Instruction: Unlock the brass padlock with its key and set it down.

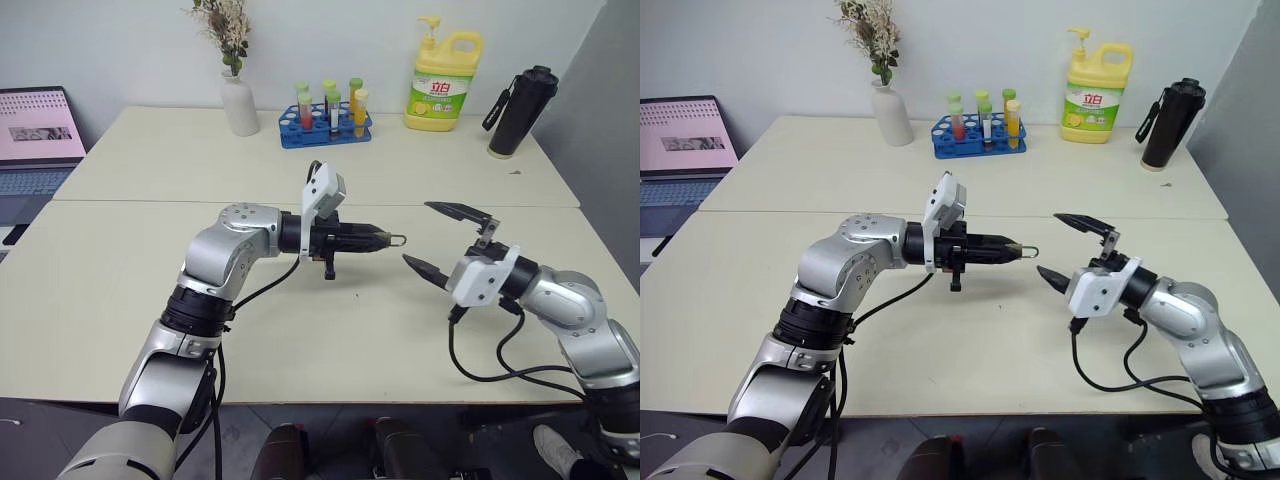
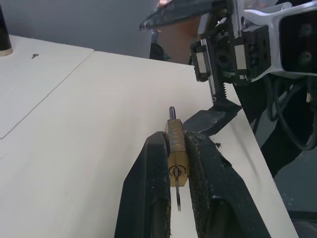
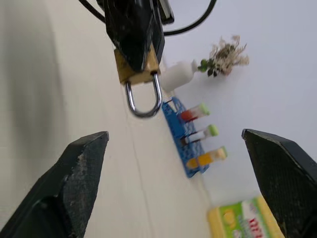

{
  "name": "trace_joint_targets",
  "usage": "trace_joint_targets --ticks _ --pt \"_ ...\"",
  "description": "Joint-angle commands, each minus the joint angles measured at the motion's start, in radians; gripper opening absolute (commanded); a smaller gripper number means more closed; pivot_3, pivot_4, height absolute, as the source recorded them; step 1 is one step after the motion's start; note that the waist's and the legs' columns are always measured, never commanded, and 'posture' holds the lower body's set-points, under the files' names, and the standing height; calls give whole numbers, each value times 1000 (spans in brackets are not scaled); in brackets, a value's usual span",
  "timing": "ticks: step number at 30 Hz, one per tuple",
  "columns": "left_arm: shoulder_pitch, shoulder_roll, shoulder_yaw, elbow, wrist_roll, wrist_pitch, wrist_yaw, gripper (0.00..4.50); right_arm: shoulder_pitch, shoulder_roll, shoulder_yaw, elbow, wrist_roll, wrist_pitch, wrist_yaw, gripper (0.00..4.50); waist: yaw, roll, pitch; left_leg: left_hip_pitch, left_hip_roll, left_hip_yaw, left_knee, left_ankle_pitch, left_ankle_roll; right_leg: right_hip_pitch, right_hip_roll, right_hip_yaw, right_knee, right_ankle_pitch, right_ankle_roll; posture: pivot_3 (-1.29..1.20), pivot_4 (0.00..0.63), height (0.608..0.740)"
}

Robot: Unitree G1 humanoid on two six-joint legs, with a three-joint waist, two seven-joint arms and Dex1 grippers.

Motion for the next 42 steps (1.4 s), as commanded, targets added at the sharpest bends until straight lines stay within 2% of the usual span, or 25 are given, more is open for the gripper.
trace_joint_targets --ticks 1,3,7,13,14,22,30,42 --pt "-33 -2 16 -7 -11 -23 -22 180 37 -16 -51 -144 183 159 74 4297 -1 0 0 0 0 0 0 0 0 0 0 0 0 0 0 0 150 740" --pt "-34 0 11 -7 -14 -25 -36 180 45 -15 -64 -205 267 248 97 3882 -3 0 0 0 0 0 0 0 0 0 0 0 0 -1 2 0 150 740" --pt "-34 -4 10 -12 -15 -32 -56 180 44 -24 -63 -285 384 389 143 2431 -2 0 0 0 0 -1 0 0 0 0 1 -1 0 -2 3 0 150 740" --pt "-31 3 7 -25 -17 -27 -82 180 42 -35 -58 -341 455 491 179 219 -1 0 0 0 0 -1 0 0 0 0 0 -1 0 -2 4 0 150 740" --pt "-28 8 6 -36 -22 -24 -94 180 28 -34 -55 -334 457 501 182 7 -2 0 0 0 0 -1 0 0 0 0 1 -1 0 -2 4 0 150 740" --pt "-2 28 4 -101 -51 3 -126 180 -41 -27 -58 -286 474 537 204 0 -2 0 0 0 0 -1 0 0 0 0 1 -1 0 -2 4 0 150 740" --pt "19 44 -7 -128 -41 -12 -145 180 -69 -38 -63 -230 445 498 243 0 -2 0 0 0 0 -1 0 0 0 0 1 -1 0 -2 4 0 150 740" --pt "31 51 -10 -164 -56 -9 -169 180 -66 -37 -37 -196 420 468 298 0 -2 0 0 0 0 -1 0 0 0 0 1 -1 0 -3 5 0 150 740"
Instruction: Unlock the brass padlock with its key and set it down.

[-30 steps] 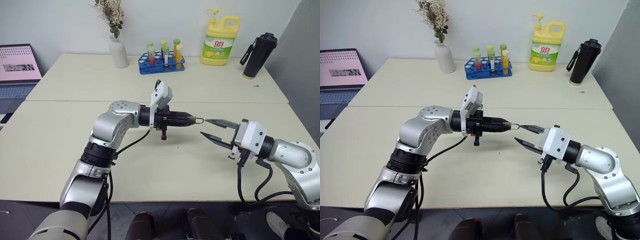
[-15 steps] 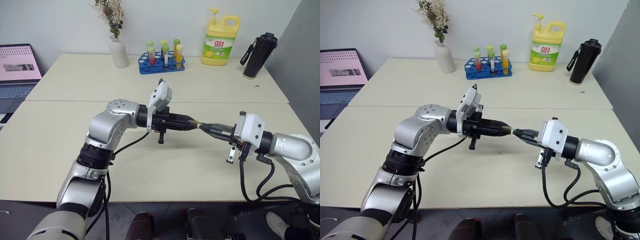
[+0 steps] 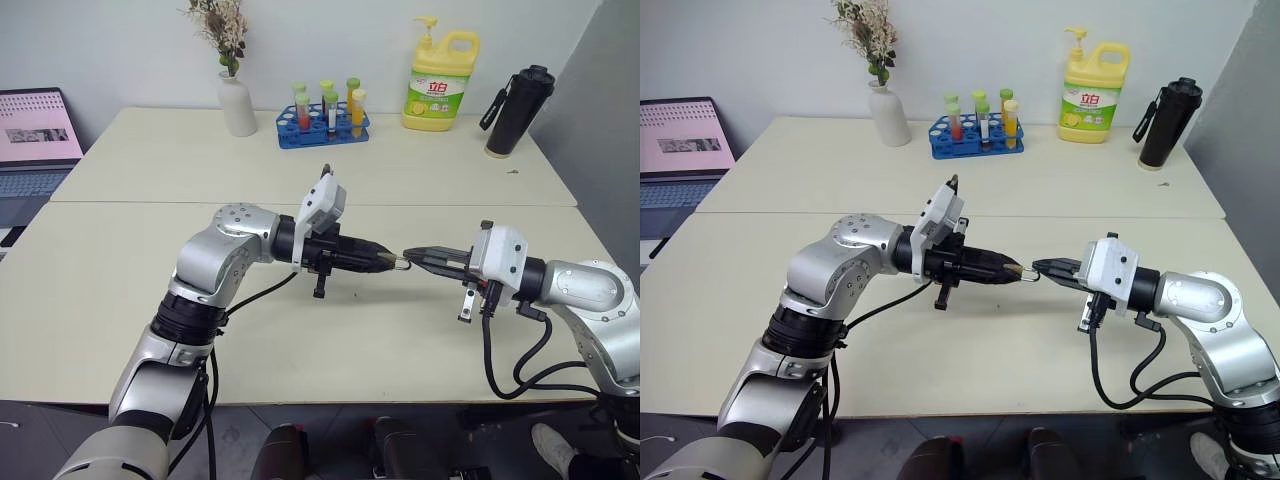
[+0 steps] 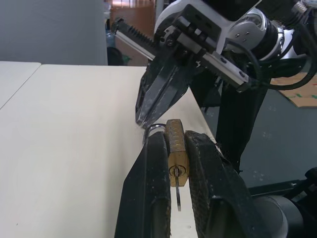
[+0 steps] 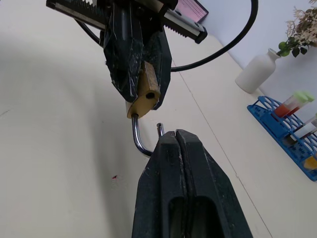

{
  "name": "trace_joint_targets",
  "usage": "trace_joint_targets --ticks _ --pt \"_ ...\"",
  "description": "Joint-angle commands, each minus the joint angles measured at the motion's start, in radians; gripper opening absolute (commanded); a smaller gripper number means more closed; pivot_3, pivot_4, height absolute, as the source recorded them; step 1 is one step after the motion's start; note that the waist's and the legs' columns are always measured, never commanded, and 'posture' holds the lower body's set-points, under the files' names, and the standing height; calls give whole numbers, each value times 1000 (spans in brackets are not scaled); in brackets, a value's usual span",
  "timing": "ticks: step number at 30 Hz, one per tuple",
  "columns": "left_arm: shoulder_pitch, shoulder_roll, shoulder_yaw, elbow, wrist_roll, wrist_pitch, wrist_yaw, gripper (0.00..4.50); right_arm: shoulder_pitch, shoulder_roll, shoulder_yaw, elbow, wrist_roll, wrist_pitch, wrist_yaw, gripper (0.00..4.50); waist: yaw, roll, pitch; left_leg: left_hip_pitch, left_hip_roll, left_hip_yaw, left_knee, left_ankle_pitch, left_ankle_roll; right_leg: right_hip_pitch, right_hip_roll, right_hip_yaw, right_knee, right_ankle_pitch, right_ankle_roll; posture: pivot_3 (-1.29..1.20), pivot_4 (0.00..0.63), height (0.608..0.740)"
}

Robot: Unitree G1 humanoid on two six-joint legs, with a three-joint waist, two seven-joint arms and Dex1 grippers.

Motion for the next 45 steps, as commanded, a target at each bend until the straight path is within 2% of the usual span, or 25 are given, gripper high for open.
trace_joint_targets --ticks 1,20,45 --pt "-3 7 8 -35 -25 -4 -7 180 -10 -4 -7 -15 4 -18 22 0 0 0 0 0 0 0 0 0 0 0 0 0 0 0 0 0 150 740" --pt "-3 14 11 -38 -42 14 -9 180 -47 -17 11 -41 2 51 57 0 0 0 0 0 0 0 0 0 0 0 0 0 0 0 0 0 150 740" --pt "-12 9 11 -24 -37 18 1 180 4 -36 1 -86 34 97 96 0 0 0 0 0 0 0 0 0 0 0 0 0 0 0 0 0 150 740"
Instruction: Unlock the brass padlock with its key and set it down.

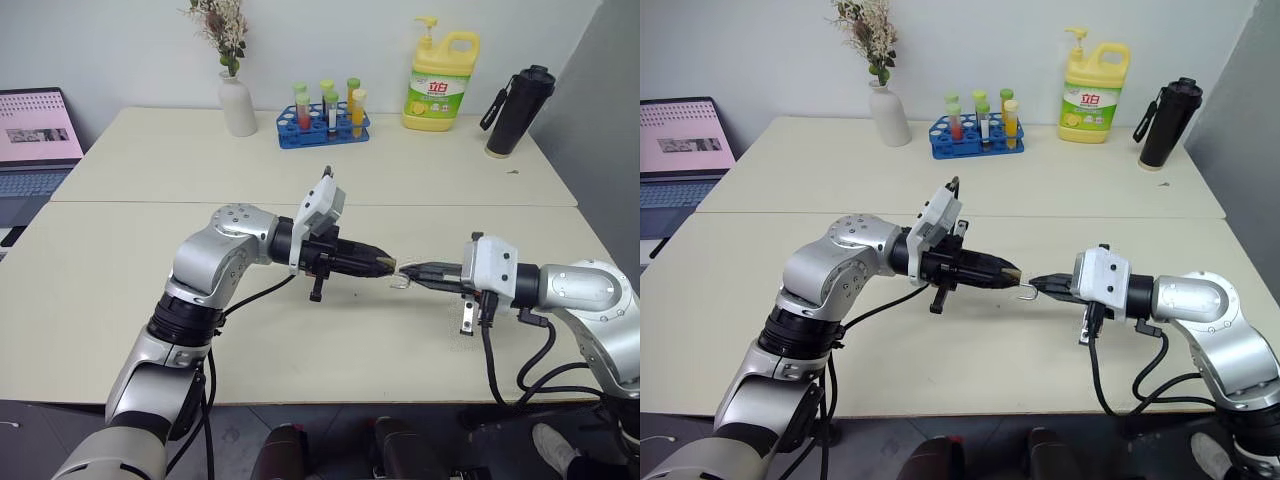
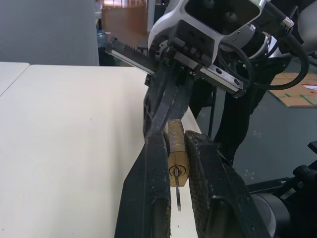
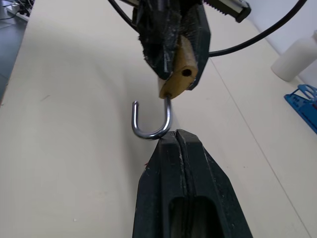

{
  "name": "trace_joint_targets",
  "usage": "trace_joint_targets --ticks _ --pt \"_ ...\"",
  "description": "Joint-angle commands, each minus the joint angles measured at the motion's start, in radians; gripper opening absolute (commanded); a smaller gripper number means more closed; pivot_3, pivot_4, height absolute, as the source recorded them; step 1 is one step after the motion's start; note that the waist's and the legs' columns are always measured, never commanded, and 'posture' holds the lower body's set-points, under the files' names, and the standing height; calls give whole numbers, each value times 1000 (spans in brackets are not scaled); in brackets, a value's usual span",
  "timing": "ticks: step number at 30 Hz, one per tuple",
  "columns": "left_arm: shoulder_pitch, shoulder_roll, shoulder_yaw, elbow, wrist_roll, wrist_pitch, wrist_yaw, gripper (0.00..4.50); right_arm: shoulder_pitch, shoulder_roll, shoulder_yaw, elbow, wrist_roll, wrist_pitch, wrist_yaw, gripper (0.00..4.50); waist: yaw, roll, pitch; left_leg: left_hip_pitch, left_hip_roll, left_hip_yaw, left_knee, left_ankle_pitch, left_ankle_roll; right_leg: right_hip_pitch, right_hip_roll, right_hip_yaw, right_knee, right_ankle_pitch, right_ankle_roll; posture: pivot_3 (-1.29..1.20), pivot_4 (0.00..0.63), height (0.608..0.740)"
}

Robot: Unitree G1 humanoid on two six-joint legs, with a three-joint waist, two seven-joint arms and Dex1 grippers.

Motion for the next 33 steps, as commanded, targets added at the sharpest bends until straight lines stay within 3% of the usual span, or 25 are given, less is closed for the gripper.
trace_joint_targets --ticks 1,13,16,24,27,33 --pt "-14 1 11 -20 -15 -5 6 180 2 -8 -18 -40 21 -4 7 0 0 0 0 0 0 0 0 0 0 0 0 0 0 0 0 0 150 740" --pt "-2 0 15 -26 -15 -1 34 180 80 -54 -40 -1 -64 -46 0 0 1 0 0 0 0 0 0 0 0 0 0 0 0 0 0 0 150 740" --pt "10 -1 18 -28 -10 -3 57 180 111 -49 -70 -1 -62 -52 -25 596 0 0 0 0 0 0 0 0 0 0 0 0 0 0 0 0 150 740" --pt "151 6 -6 -77 -14 63 140 180 241 -44 -167 -78 -14 -12 -54 3395 0 1 0 0 0 0 0 0 0 0 0 0 0 0 0 0 150 740" --pt "233 -13 -27 -99 -27 133 190 180 291 -44 -144 -145 -3 -9 -45 4460 0 1 -1 0 1 0 0 0 0 0 0 1 0 0 0 0 150 740" --pt "285 -85 -35 -78 -27 206 299 180 330 -38 -73 -193 -41 -13 -61 4500 2 1 -1 0 0 -1 1 0 0 1 0 0 0 0 2 0 150 740"
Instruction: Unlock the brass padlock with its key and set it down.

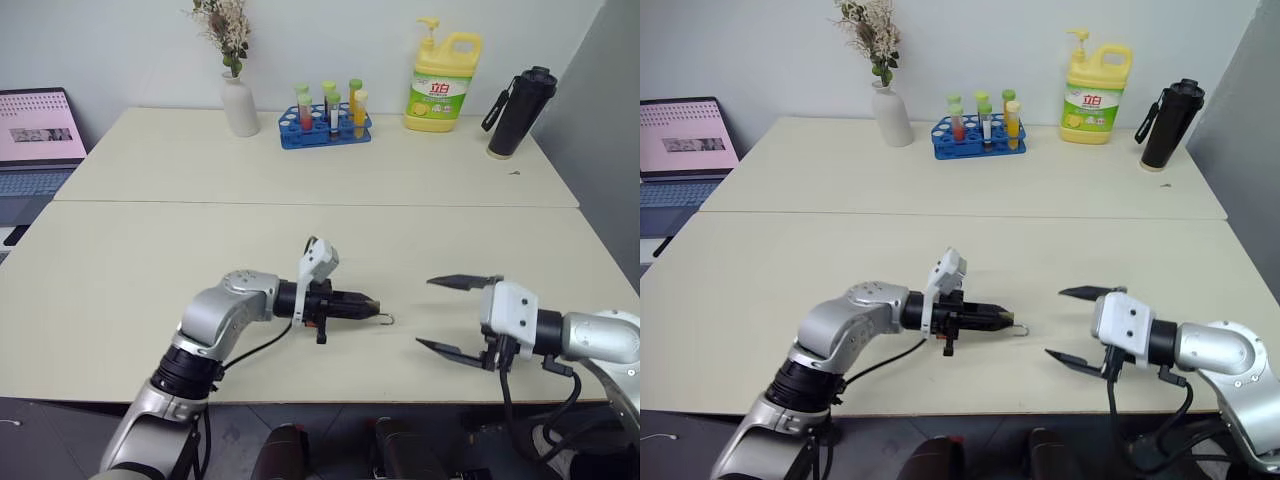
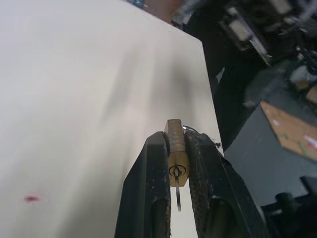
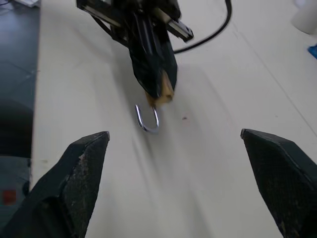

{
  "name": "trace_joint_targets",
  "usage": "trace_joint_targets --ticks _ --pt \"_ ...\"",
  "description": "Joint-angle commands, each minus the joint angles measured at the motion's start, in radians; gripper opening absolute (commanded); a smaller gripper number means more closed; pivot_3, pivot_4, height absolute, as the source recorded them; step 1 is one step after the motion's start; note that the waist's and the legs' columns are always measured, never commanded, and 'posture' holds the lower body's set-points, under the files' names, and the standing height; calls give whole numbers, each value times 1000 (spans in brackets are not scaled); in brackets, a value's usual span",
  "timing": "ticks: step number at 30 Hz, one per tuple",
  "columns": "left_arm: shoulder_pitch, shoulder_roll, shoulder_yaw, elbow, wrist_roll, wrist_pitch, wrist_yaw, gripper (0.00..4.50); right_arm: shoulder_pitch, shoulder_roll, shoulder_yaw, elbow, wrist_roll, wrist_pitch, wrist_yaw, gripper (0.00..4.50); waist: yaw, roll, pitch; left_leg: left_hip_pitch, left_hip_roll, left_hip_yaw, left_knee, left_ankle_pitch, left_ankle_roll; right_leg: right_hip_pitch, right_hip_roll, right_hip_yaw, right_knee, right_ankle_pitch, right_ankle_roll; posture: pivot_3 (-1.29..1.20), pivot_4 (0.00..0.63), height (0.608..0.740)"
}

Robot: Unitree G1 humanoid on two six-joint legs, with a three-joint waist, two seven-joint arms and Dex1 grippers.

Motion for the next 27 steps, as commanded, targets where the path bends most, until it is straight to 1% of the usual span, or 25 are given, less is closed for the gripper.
trace_joint_targets --ticks 1,5,9,15,19,21,26,27 --pt "3 -37 0 -12 -3 13 59 180 4 11 22 -39 -12 -3 -24 4500 0 0 0 0 0 0 0 0 0 0 0 0 0 0 0 0 150 740" --pt "-5 -87 -9 65 26 22 126 180 6 23 59 -20 -52 -15 -42 4500 0 0 0 1 0 0 0 0 0 0 0 0 0 0 0 0 150 740" --pt "-9 -99 -40 123 52 1 116 180 21 13 71 2 -81 -21 -44 4500 1 0 0 1 -1 0 0 0 0 0 0 0 0 0 0 0 150 740" --pt "-34 -128 -18 160 42 11 125 180 21 15 69 19 -119 -19 -58 4500 1 0 0 1 0 0 0 0 0 0 0 0 0 0 0 0 150 740" --pt "-53 -139 -40 185 60 7 123 180 35 10 59 27 -131 9 -67 4500 1 0 0 0 0 0 0 0 0 0 0 0 0 0 0 0 150 740" --pt "-66 -144 -37 200 64 2 123 921 41 7 47 23 -126 19 -68 4500 1 0 0 0 -1 0 0 0 0 0 0 0 0 0 0 0 150 740" --pt "-104 -158 -31 239 130 -136 144 2386 35 -2 22 8 -97 56 -59 4500 1 0 0 0 -1 0 0 0 0 0 0 0 0 0 0 0 150 740" --pt "-115 -170 -11 248 133 -167 159 2671 32 -4 21 8 -96 60 -58 4500 2 0 0 0 -1 0 0 0 0 0 0 0 0 0 0 0 150 740"
